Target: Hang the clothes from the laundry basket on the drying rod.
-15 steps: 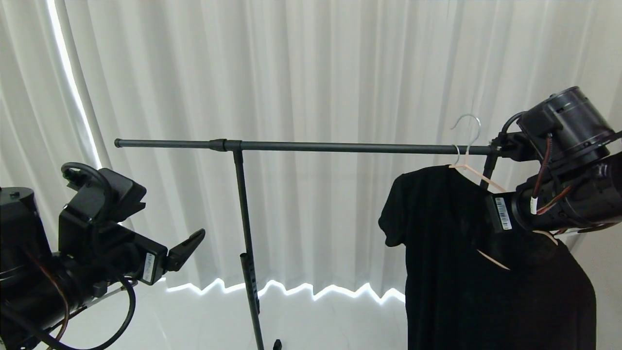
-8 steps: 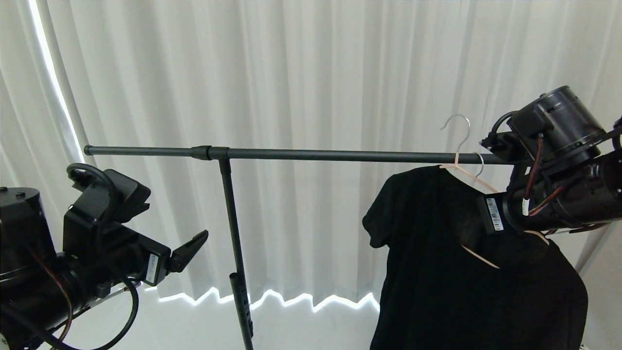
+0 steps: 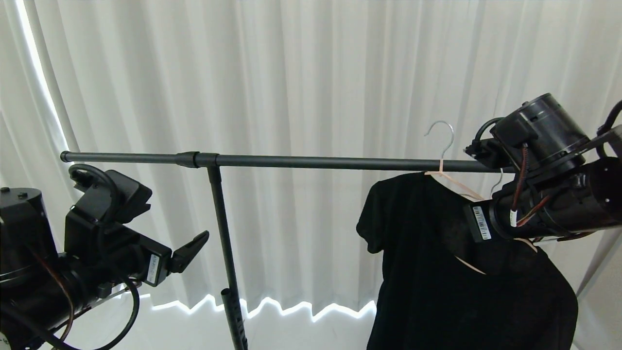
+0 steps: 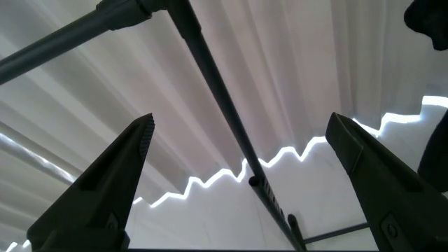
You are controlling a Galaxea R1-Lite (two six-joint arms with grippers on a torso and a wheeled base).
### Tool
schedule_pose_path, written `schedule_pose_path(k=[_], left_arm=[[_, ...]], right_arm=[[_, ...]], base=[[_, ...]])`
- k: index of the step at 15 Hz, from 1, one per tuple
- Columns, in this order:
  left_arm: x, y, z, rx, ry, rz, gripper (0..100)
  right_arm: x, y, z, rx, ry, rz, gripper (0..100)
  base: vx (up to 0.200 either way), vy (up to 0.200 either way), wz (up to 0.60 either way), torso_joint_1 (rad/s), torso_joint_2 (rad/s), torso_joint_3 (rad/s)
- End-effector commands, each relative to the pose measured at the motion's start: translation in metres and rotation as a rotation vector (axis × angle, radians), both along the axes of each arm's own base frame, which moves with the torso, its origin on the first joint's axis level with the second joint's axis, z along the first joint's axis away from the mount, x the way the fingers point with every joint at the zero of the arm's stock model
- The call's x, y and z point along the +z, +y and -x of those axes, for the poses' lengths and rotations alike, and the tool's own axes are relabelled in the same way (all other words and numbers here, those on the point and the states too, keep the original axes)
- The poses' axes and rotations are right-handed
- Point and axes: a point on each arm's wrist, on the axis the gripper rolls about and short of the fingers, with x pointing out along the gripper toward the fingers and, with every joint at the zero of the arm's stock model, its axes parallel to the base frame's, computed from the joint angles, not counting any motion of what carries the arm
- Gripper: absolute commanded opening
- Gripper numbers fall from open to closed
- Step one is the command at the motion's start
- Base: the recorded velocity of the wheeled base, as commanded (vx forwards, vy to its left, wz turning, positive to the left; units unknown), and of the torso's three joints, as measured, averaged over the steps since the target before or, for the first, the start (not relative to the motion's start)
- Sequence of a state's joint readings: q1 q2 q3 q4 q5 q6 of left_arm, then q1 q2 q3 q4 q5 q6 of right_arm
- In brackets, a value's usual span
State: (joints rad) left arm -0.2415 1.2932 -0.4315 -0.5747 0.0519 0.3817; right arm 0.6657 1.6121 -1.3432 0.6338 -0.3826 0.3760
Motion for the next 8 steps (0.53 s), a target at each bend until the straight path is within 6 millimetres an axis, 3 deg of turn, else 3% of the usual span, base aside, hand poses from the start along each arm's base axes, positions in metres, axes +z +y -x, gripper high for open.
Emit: schedule_pose_path(k=[1, 6, 8], left_arm=[[0.001, 0.000, 0.000, 0.001, -0.003, 0.000, 100], [0.002, 0.001, 0.001, 0.002, -0.009, 0.002, 100], [0.002, 0.000, 0.000, 0.001, -0.008, 0.002, 100]], right_arm=[[-0.011, 0.005, -0.010, -0.009, 0.029, 0.022, 0], [-0.037, 0.005, -0.056, -0.082, 0.049, 0.049, 0], [-0.040, 0.006, -0.063, -0.091, 0.053, 0.051, 0]], base=[[0.000, 0.000, 0.00, 0.000, 0.00, 0.000], [0.000, 0.000, 0.00, 0.000, 0.00, 0.000], [0.000, 0.000, 0.00, 0.000, 0.00, 0.000]])
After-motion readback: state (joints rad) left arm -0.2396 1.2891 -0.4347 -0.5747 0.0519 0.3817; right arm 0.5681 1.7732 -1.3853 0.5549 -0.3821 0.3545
